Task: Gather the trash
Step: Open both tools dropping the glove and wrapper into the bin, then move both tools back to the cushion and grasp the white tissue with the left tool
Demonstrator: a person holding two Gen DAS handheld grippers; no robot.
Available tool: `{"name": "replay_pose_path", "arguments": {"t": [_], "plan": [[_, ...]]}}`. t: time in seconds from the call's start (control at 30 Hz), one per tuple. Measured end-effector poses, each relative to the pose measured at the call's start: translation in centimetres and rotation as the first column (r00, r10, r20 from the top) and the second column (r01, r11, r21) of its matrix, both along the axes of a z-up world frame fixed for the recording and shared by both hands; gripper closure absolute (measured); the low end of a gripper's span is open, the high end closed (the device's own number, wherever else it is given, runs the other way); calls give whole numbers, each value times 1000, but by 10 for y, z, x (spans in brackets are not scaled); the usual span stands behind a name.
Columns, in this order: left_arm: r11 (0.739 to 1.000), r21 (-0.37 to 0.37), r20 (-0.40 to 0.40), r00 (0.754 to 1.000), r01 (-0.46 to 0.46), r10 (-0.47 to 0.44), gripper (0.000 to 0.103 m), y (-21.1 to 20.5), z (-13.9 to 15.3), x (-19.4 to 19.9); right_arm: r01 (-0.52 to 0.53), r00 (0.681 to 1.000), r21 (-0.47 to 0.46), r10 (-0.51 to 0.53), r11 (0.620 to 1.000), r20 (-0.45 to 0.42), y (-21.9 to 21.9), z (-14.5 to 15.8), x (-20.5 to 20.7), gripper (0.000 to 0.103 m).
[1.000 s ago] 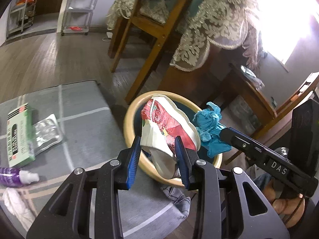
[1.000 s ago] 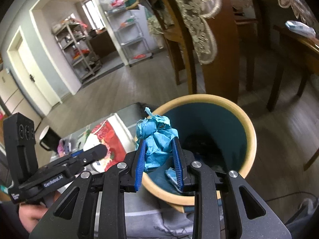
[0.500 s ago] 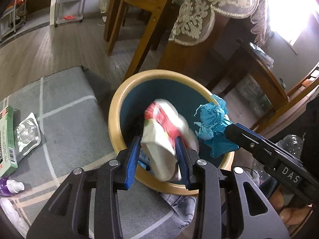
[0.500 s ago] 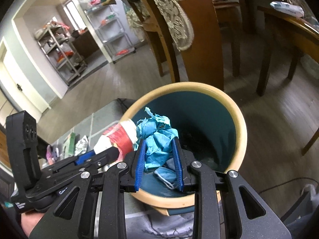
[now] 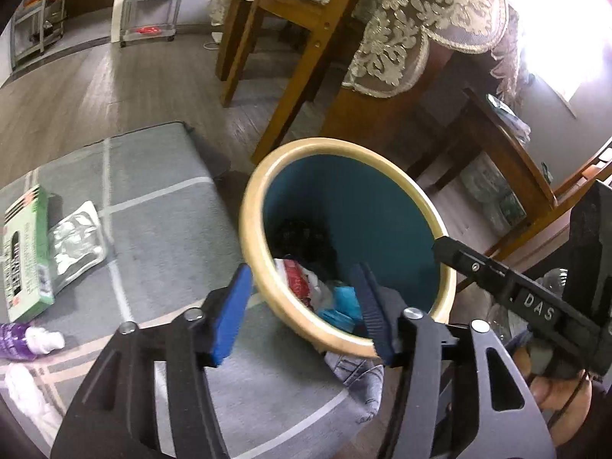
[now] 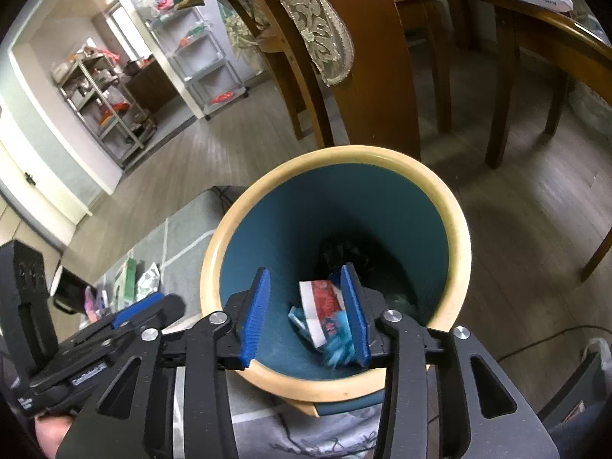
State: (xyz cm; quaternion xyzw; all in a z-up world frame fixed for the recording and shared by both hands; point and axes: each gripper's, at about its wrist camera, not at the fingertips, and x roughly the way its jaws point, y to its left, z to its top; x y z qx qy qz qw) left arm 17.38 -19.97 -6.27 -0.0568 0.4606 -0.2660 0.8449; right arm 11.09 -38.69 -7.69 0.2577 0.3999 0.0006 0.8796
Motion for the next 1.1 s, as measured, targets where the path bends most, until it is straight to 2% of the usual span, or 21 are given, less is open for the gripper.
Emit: {"name": "replay_pose_path", "arguments": {"t": [0.07, 0.33, 0.6, 0.87, 1.1], "plan": [[1000, 3, 9, 1000, -20, 20, 37, 12, 1, -3, 0, 1000, 2, 0, 1000, 3, 1, 0, 0, 57], [996, 1, 22, 996, -92, 92, 32, 56, 7, -7, -4, 1000, -11, 4, 1000, 30, 7, 4, -1, 46], [987, 47, 54, 987, -155, 153, 28, 103, 13, -16, -22, 998, -33, 24, 999, 53, 15, 9, -2, 33], [961, 74, 69, 963, -265, 260, 28, 161, 16, -26, -41, 997, -48, 43, 998, 59, 22, 10, -2, 27], [933, 86, 37, 937, -350, 348, 27, 203, 7, -36, -68, 995, -68, 73, 995, 69, 32, 13, -2, 26]]}}
